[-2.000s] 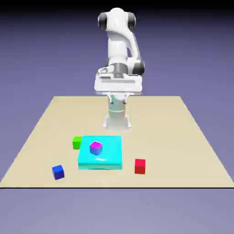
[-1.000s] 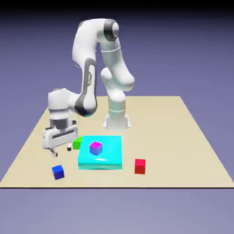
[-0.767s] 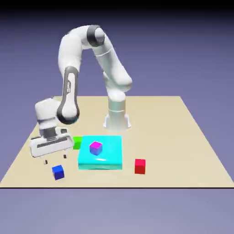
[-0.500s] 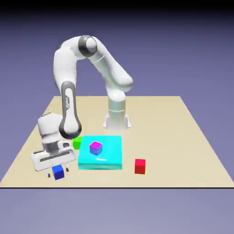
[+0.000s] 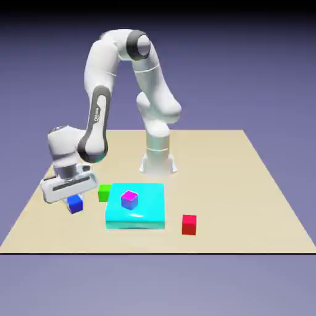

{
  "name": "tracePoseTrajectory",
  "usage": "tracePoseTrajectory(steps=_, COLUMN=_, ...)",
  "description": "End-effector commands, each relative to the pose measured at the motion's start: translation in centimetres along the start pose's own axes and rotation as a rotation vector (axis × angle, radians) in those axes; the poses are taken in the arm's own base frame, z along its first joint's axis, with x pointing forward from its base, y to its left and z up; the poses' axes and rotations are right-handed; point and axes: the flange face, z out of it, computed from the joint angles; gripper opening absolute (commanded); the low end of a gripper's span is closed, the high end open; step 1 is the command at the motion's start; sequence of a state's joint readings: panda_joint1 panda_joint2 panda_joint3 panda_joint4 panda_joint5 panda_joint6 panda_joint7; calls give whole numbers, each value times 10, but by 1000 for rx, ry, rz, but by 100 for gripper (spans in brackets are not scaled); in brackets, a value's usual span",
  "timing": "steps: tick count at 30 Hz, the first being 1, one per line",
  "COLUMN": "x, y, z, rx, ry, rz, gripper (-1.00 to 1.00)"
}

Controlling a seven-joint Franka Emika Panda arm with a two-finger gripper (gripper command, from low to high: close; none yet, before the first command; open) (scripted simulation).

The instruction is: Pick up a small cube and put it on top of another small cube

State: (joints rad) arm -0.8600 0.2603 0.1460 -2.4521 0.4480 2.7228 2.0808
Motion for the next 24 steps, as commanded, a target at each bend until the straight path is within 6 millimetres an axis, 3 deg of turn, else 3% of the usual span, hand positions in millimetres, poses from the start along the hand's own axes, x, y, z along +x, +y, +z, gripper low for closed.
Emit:
tracePoseTrajectory(steps=1, x=6, y=-1, z=-4, rx=3, ry=12, rz=-19, gripper=-100)
tracePoseTrajectory(steps=14, x=76, y=3, z=-55, rx=-32, ry=79, rz=-239, gripper=-100)
tracePoseTrajectory(steps=24, x=126, y=27, z=-66, rx=-173, ry=32, rz=-407, gripper=-100)
